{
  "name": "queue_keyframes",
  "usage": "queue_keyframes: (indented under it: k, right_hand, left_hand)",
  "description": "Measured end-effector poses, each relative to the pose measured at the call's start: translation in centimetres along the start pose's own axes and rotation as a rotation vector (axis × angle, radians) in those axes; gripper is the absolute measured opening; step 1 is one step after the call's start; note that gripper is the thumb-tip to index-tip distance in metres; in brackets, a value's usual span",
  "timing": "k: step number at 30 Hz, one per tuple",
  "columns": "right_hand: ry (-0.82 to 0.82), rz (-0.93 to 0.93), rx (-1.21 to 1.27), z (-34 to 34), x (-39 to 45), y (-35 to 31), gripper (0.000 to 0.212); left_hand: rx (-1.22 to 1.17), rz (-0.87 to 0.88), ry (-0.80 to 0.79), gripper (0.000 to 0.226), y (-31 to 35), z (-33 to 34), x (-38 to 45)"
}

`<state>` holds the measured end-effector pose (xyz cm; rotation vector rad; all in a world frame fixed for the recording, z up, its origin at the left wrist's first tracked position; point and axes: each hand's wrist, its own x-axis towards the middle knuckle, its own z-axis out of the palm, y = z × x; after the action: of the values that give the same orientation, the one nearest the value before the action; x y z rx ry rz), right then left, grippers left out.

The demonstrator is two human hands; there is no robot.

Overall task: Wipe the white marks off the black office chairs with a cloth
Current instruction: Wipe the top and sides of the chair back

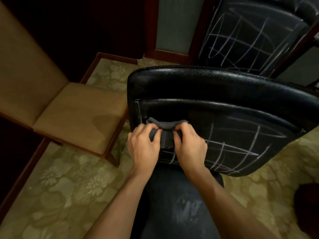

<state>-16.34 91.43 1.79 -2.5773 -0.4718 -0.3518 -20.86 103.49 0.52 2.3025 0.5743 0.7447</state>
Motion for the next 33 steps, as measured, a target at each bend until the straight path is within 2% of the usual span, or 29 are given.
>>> queue_keyframes:
  k: [6, 11, 15, 20, 22, 26, 30, 33]
  right_hand:
    - [0.198, -0.098, 0.135, -4.0, 4.4, -2.3, 0.01]
    - [0.145, -0.113, 0.018, -2.0, 2.7, -0.5, 0.014]
    - [0.127, -0.114, -0.044, -1.0, 1.0, 0.6, 0.026]
    - [0.074, -0.217, -0.113, -1.1, 0.1, 1.7, 0.042]
    - [0.051, -0.233, -0.066, -1.0, 0.3, 1.7, 0.039]
    - [0.12, -0.203, 0.006, -2.4, 2.5, 0.1, 0.024]
    - [0.226, -0.166, 0.064, -3.1, 3.2, -0.2, 0.027]
    - [0.165, -0.109, 0.083, -1.0, 1.6, 0.7, 0.031]
  left_hand:
    - [-0.118, 0.088, 0.15, 0.013, 3.2, -1.7, 4.7]
    - [-0.021, 0.053, 0.105, 0.018, 1.0, -0.3, 2.6]
    - [0.048, 0.074, 0.075, 0.021, 0.1, 0.2, 0.7]
    - [0.288, 0.297, -0.002, 0.037, -1.3, -0.2, 0.3]
    - [0.354, 0.372, -0.001, 0.039, -1.9, -0.4, 0.3]
    - [0.314, 0.398, 0.061, 0.033, -0.3, -1.0, 2.3]
    - [0.229, 0.4, 0.146, 0.028, 0.5, -1.2, 3.2]
    - [0.249, 0.356, 0.098, 0.026, -0.8, -0.3, 1.9]
